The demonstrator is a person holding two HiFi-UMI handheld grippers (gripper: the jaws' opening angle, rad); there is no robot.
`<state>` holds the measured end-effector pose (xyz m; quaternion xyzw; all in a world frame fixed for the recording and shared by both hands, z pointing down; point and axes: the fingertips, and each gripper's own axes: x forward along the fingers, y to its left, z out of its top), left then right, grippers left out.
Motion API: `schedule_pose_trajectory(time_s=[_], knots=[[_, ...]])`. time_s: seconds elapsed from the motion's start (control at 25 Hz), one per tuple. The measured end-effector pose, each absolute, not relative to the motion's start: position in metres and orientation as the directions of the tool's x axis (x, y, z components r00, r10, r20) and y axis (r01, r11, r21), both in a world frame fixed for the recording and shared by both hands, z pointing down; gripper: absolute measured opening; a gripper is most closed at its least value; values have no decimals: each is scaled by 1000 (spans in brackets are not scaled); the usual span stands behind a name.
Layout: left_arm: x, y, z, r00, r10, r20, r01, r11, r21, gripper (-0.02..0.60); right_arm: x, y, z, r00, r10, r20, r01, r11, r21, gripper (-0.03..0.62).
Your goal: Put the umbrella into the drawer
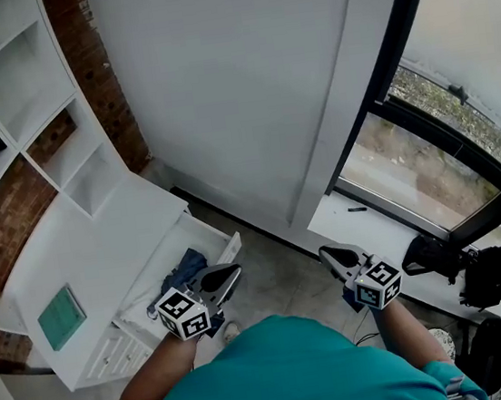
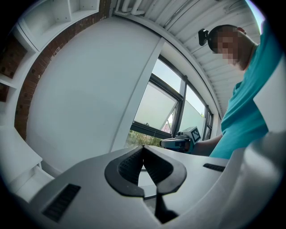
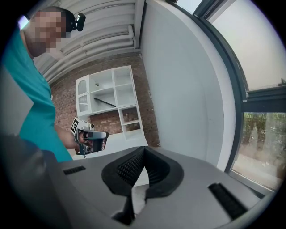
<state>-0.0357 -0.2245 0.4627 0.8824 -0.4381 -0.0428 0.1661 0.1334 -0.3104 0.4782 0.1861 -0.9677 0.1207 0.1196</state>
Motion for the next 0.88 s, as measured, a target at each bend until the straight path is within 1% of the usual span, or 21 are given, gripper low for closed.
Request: schedule_pose_trajectory(time_s=[0.88], knots=[[-36,-227,464,613,-786,76,-759,-560,332,15,134,-314,480,-902,-314,298,-376,909,-179,20]])
